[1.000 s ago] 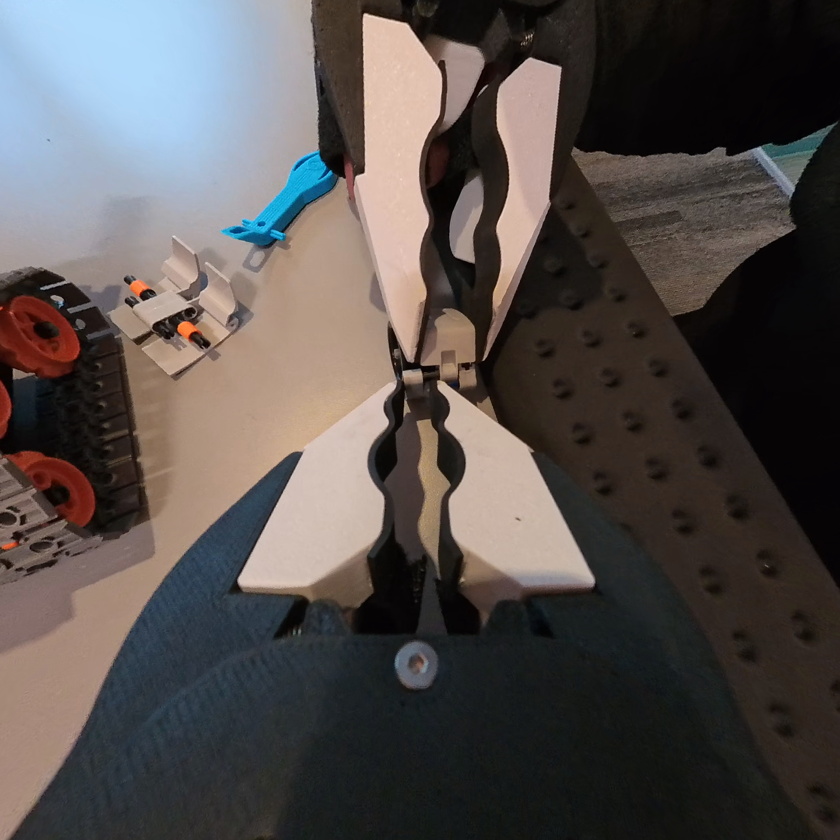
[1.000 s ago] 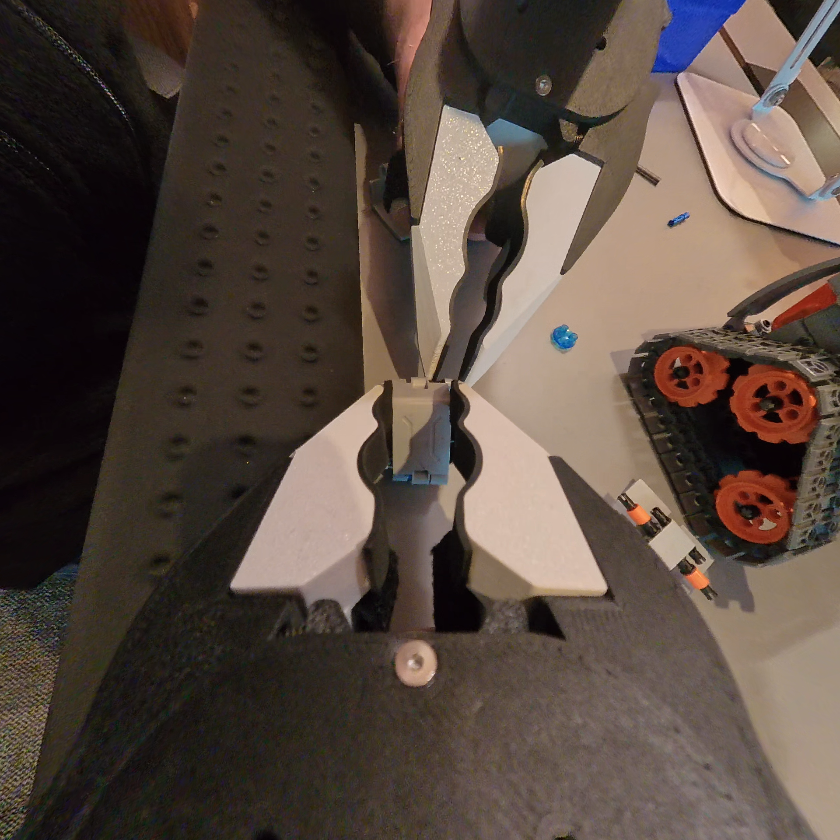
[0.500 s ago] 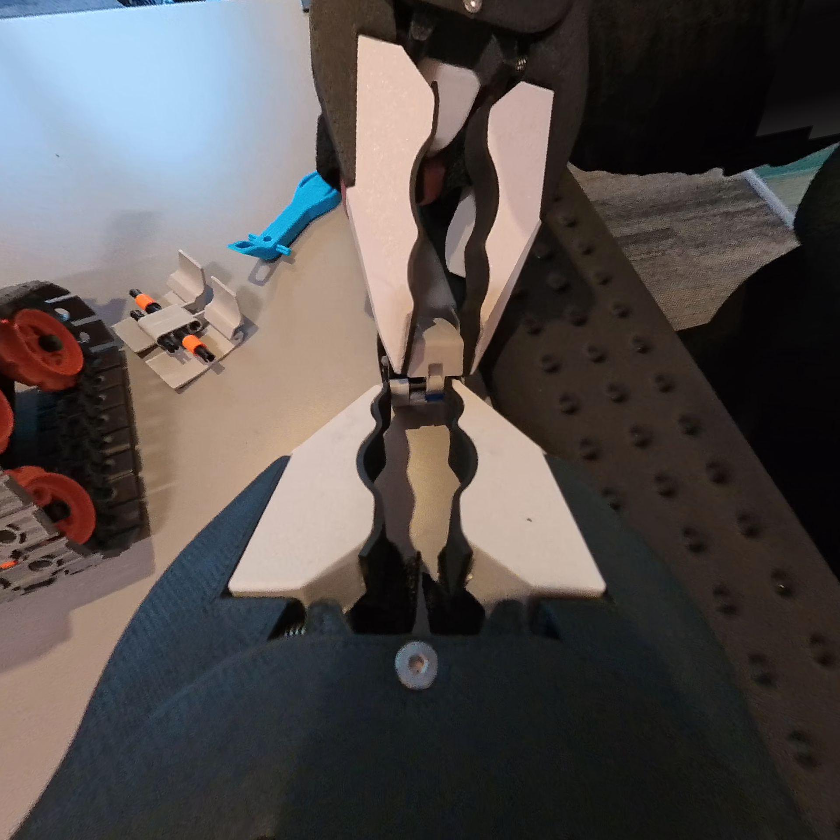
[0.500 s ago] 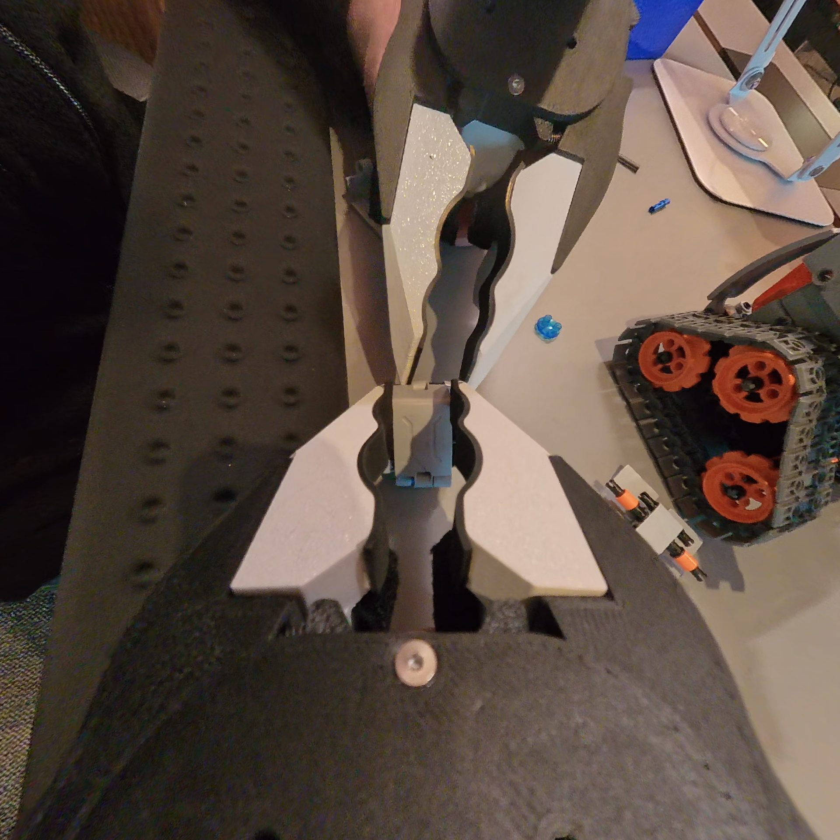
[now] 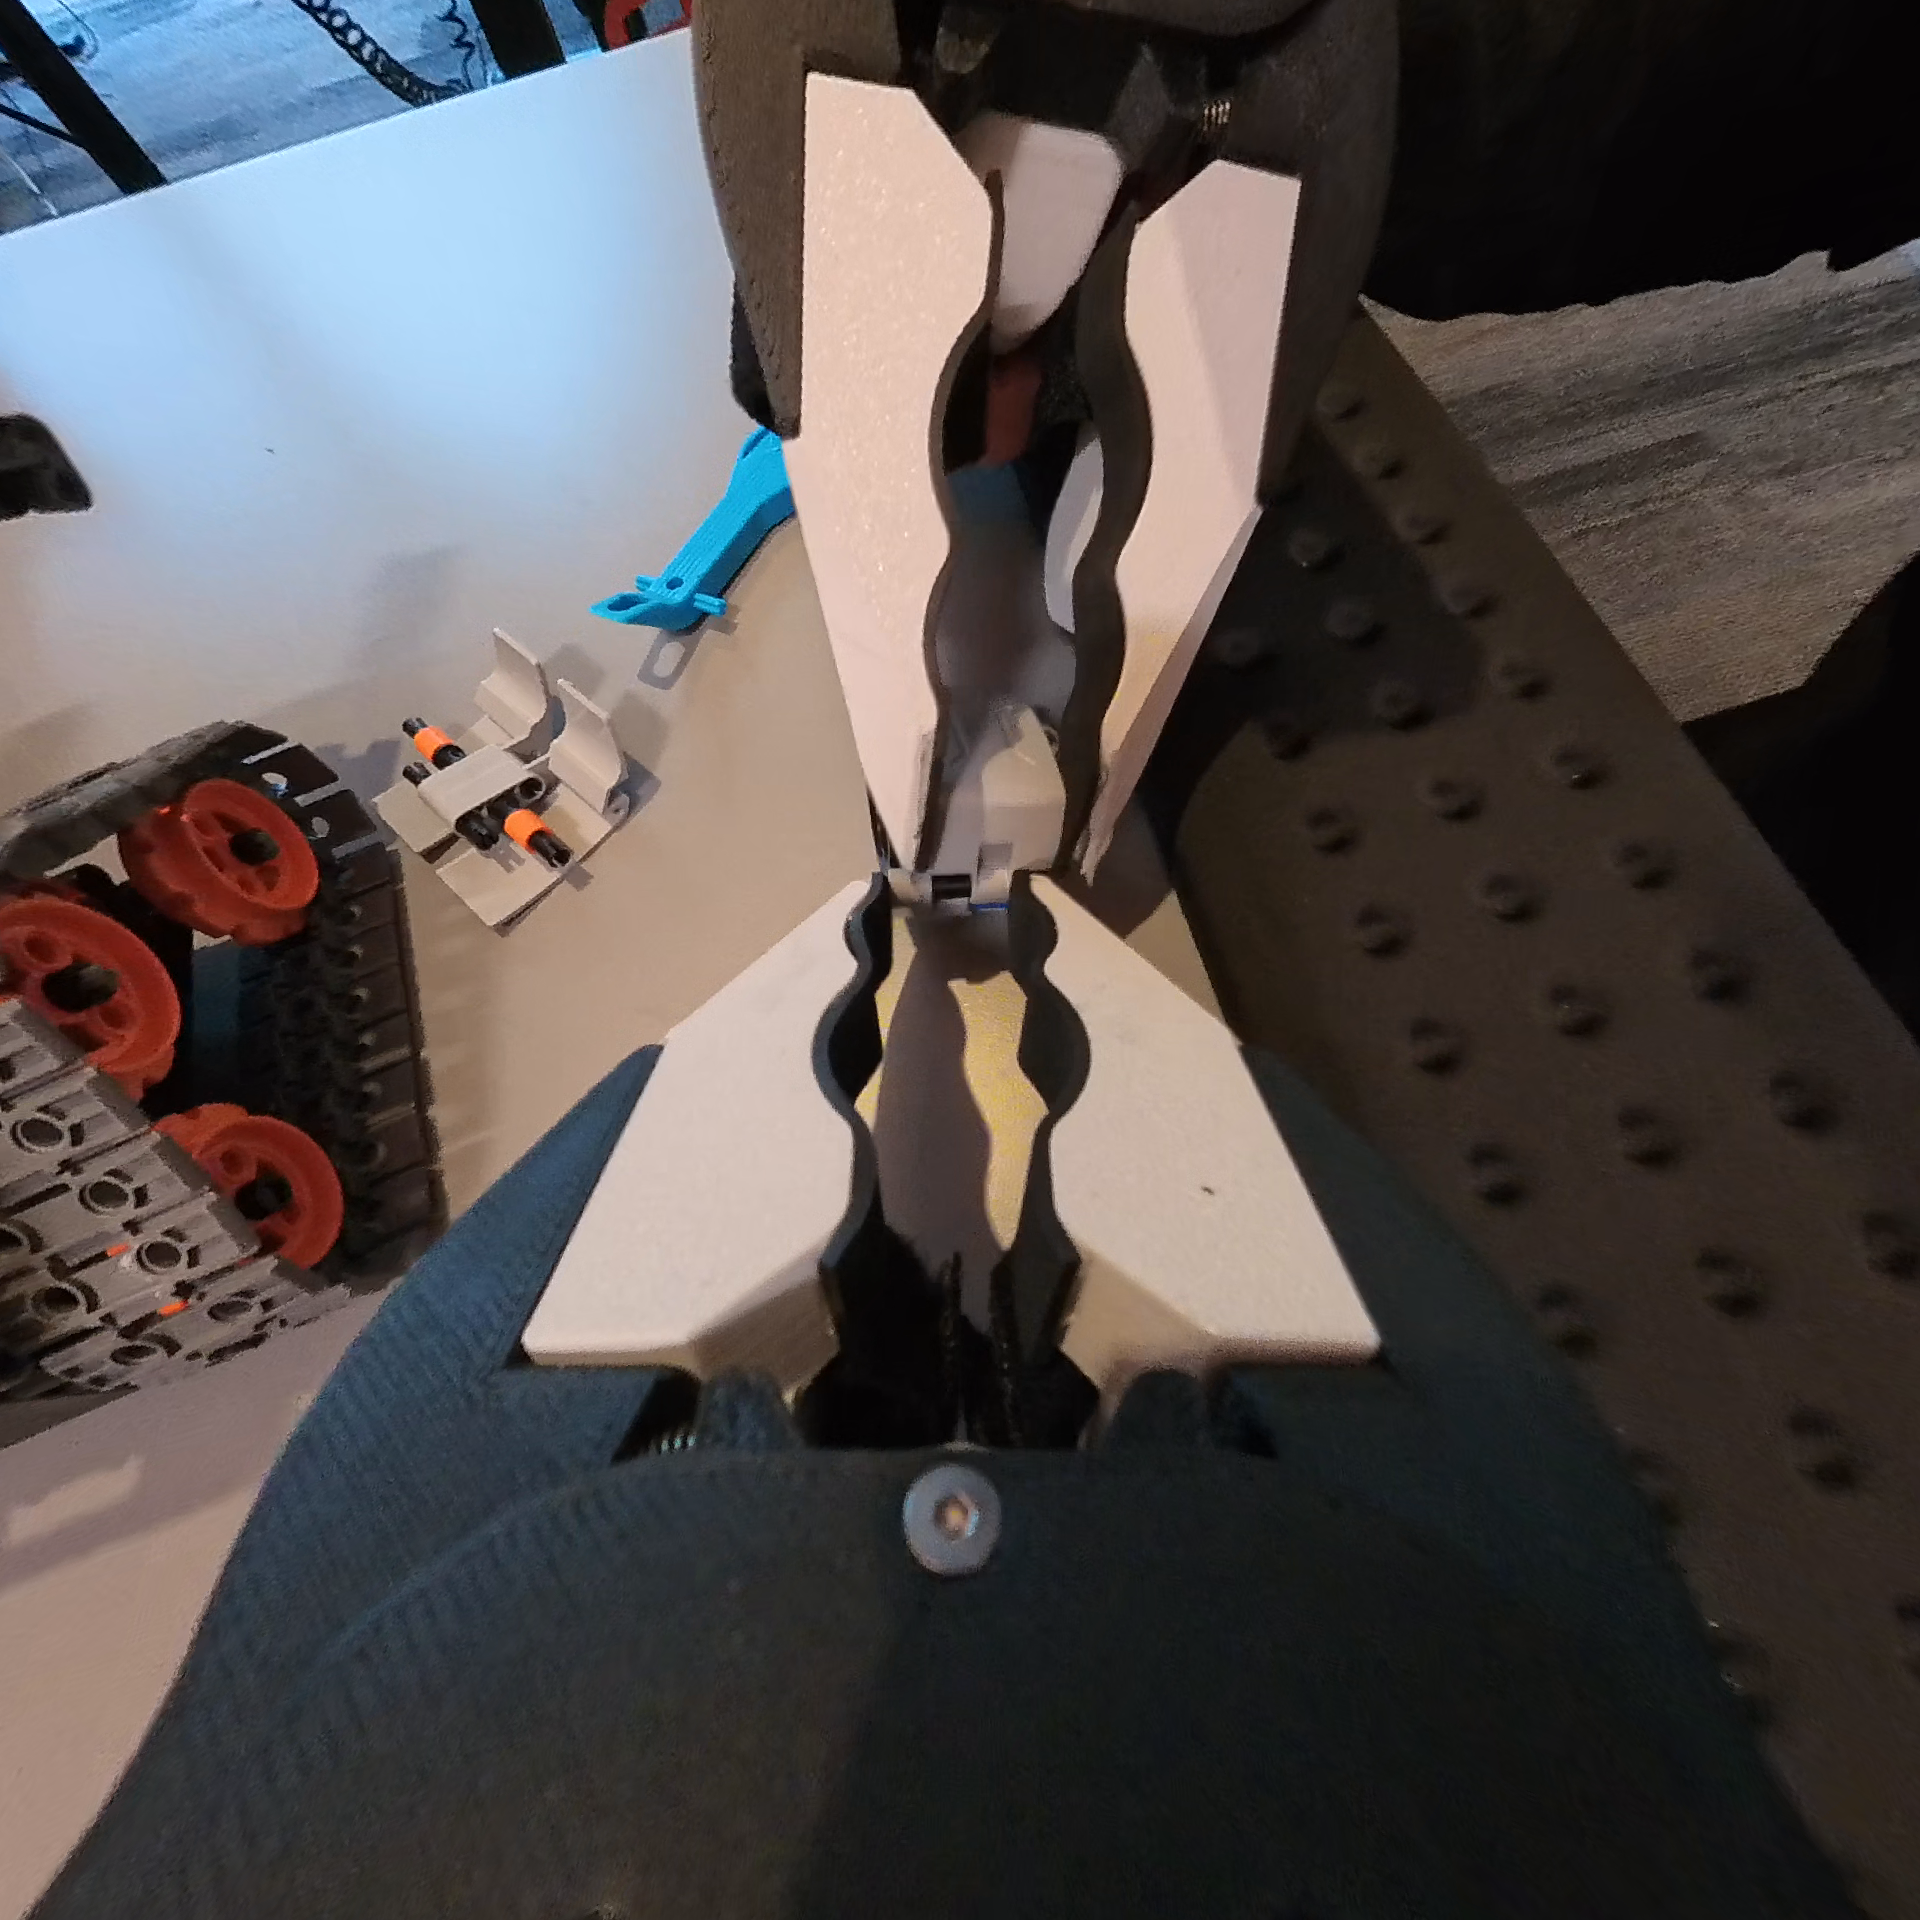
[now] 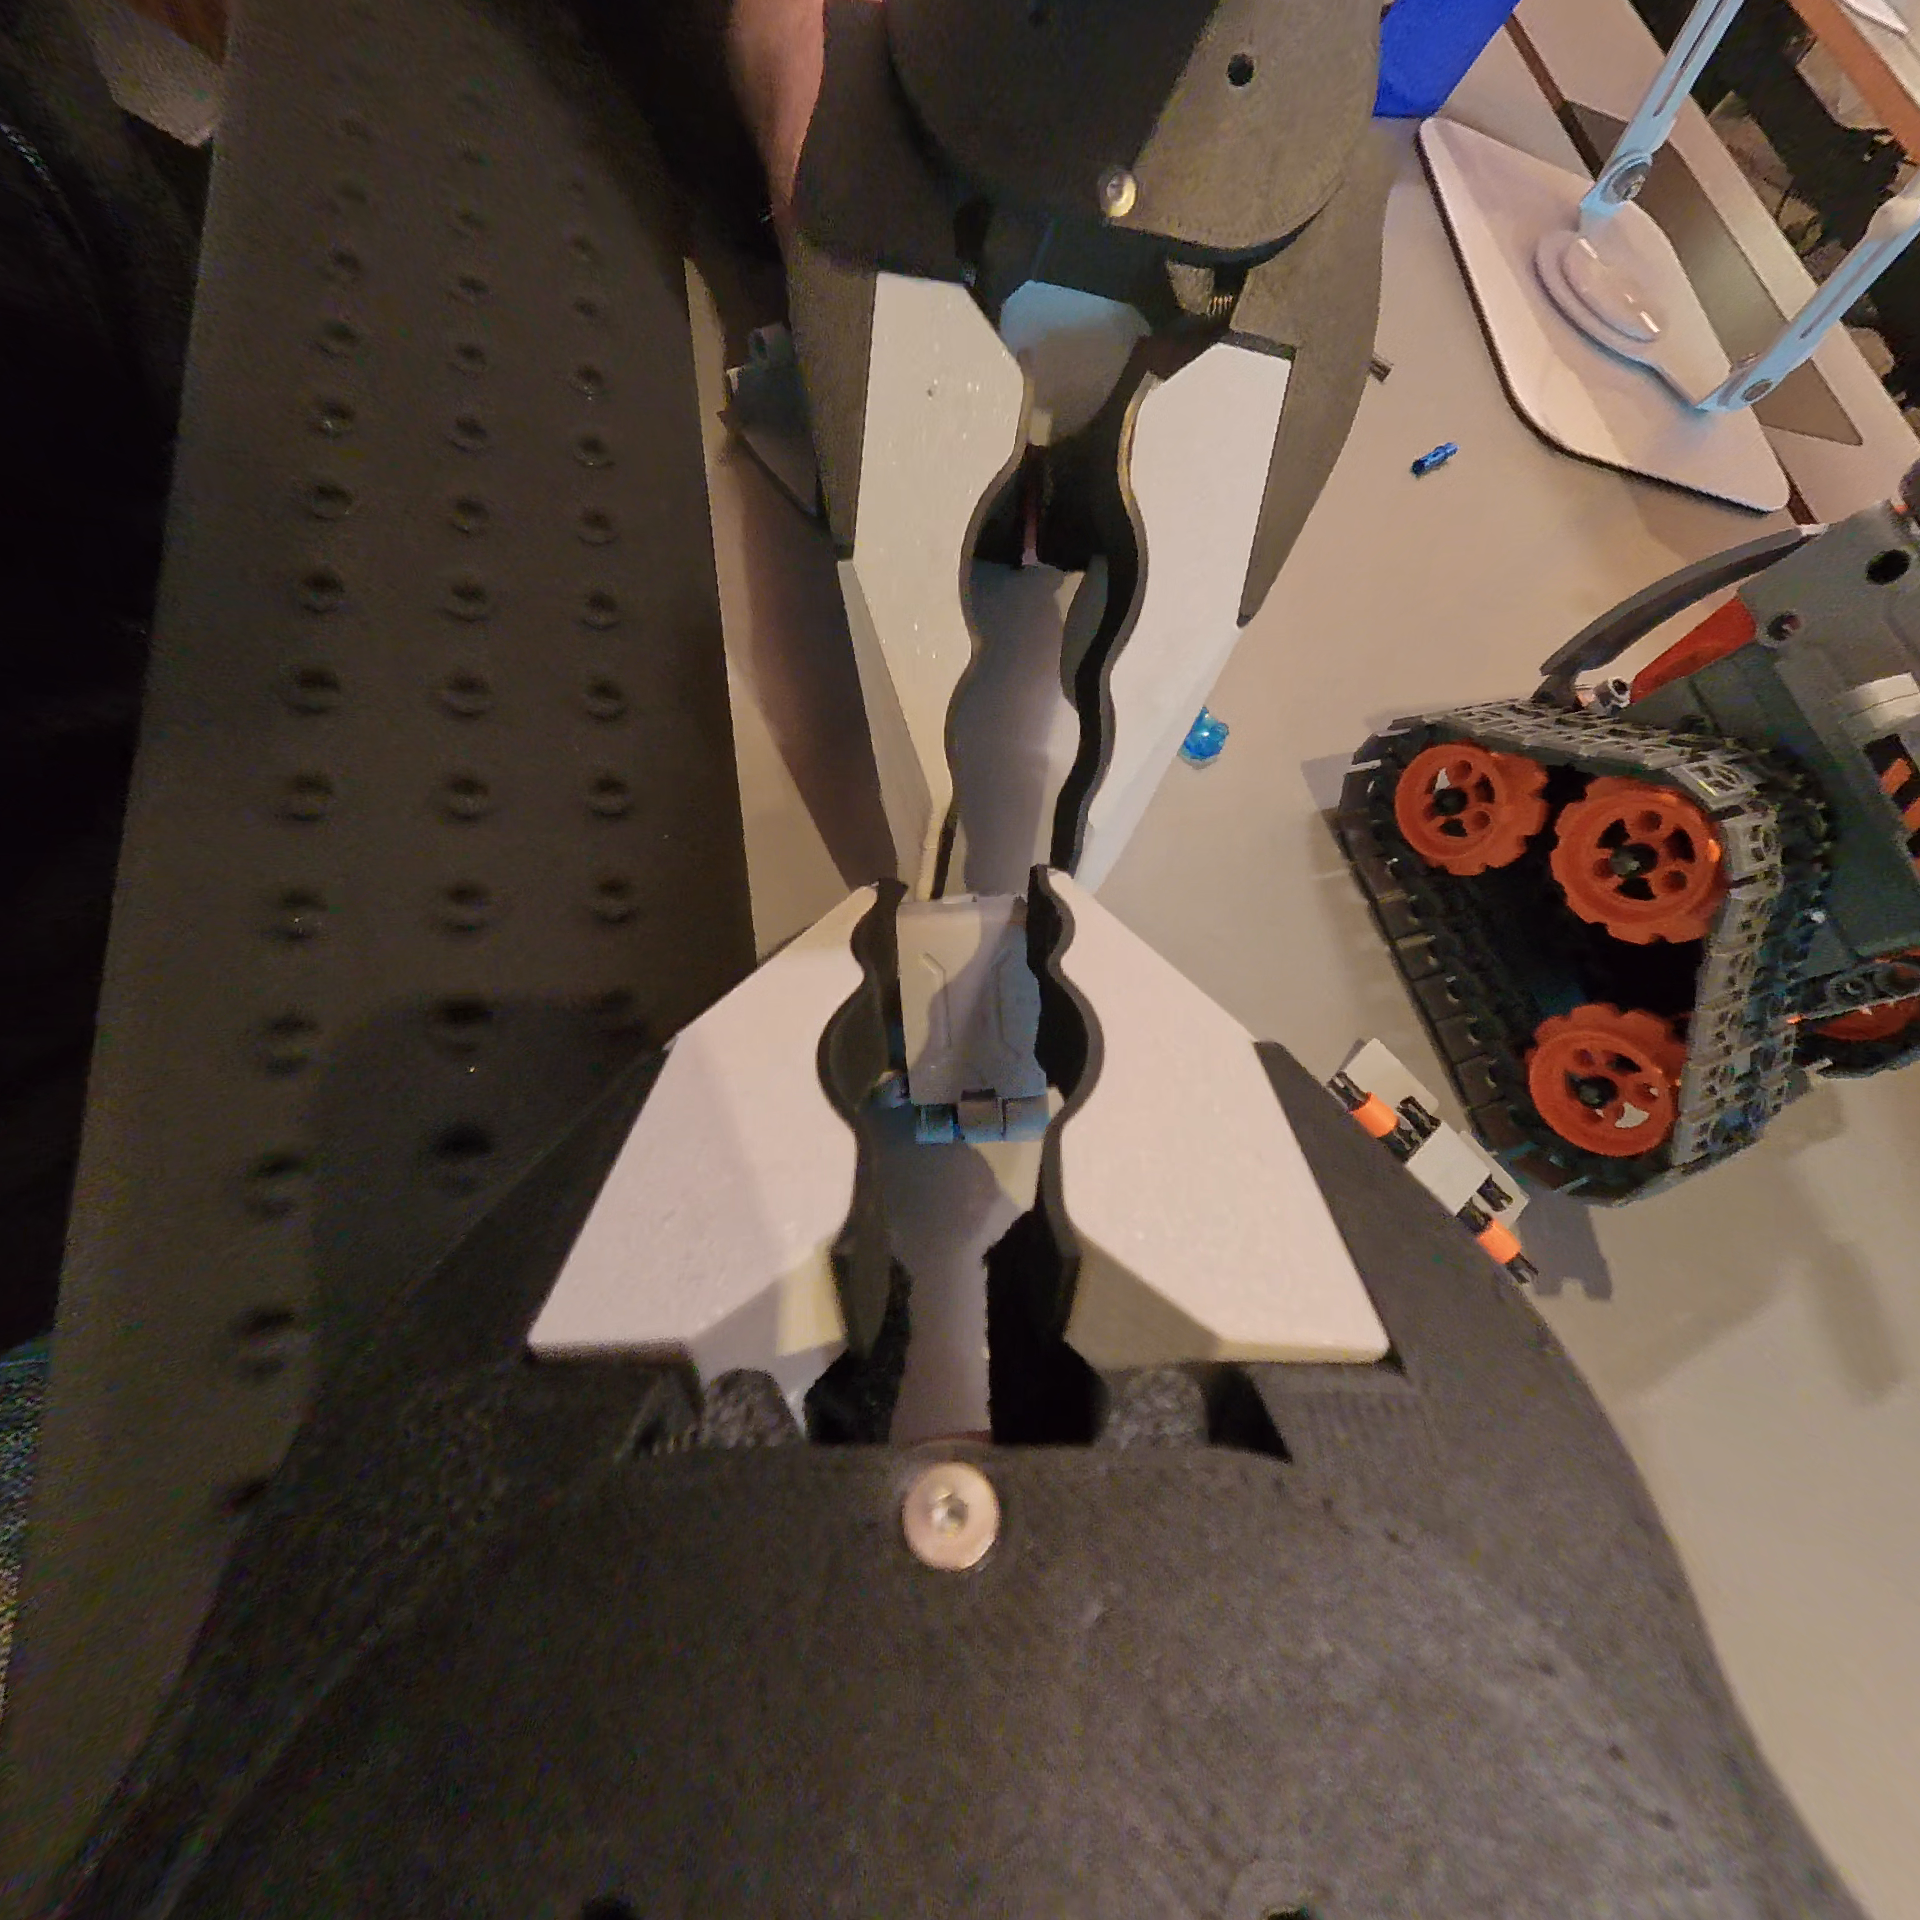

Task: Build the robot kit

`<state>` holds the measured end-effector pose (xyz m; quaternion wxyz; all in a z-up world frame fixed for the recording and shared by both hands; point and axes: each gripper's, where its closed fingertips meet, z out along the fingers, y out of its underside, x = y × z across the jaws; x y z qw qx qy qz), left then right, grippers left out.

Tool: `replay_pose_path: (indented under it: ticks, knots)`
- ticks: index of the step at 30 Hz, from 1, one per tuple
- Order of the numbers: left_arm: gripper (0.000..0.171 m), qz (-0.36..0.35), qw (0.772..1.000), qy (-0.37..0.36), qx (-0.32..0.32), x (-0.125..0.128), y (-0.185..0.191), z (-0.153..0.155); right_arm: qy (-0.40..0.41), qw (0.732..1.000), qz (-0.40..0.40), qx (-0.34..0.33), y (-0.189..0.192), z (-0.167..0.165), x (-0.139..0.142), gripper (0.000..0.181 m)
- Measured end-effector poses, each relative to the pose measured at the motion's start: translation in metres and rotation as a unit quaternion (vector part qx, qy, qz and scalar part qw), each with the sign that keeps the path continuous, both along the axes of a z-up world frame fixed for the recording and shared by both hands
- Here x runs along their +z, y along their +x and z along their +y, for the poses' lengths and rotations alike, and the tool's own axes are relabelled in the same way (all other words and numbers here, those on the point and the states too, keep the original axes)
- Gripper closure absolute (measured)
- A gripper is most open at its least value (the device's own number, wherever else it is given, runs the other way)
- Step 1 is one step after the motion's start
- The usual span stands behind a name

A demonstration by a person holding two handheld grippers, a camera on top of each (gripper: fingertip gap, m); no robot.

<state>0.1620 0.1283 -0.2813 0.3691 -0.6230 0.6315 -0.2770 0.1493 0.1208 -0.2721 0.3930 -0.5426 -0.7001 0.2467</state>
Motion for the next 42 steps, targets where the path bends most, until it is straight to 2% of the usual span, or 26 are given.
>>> replay_pose_path:
  ticks: [8,14,16,21,26,29,35,42]
  knots:
    - [0.152,0.006,1.0,0.012,0.015,0.0,0.001,0.003,-0.011,1.0,0.007,-0.001,0.001,0.003,0.0,0.158]
    - [0.151,0.049,0.999,0.003,0.007,0.01,-0.004,0.005,-0.042,0.999,0.019,-0.005,0.006,0.007,0.005,0.158]
    - [0.152,0.068,0.998,-0.009,0.005,0.004,-0.003,0.002,-0.05,0.999,0.012,-0.001,0.007,0.005,0.002,0.157]
    - [0.152,0.058,0.998,-0.018,0.016,0.003,0.001,0.004,-0.04,0.999,0.001,-0.007,0.009,0.006,0.0,0.157]
    - [0.144,0.037,0.999,-0.03,0.009,0.002,0.003,0.003,-0.043,0.999,0.001,-0.013,0.011,0.008,0.0,0.158]
    - [0.152,0.032,0.999,0.004,0.015,0.003,0.004,0.008,-0.038,0.999,0.002,-0.016,0.011,0.01,0.0,0.158]
    - [0.153,0.031,0.997,0.06,0.034,0.002,0.004,0.013,-0.033,0.999,0.002,-0.031,0.01,0.014,0.0,0.158]
    - [0.154,0.041,0.994,0.086,0.06,0.001,0.005,0.018,-0.008,0.999,-0.001,-0.044,0.008,0.018,-0.001,0.159]
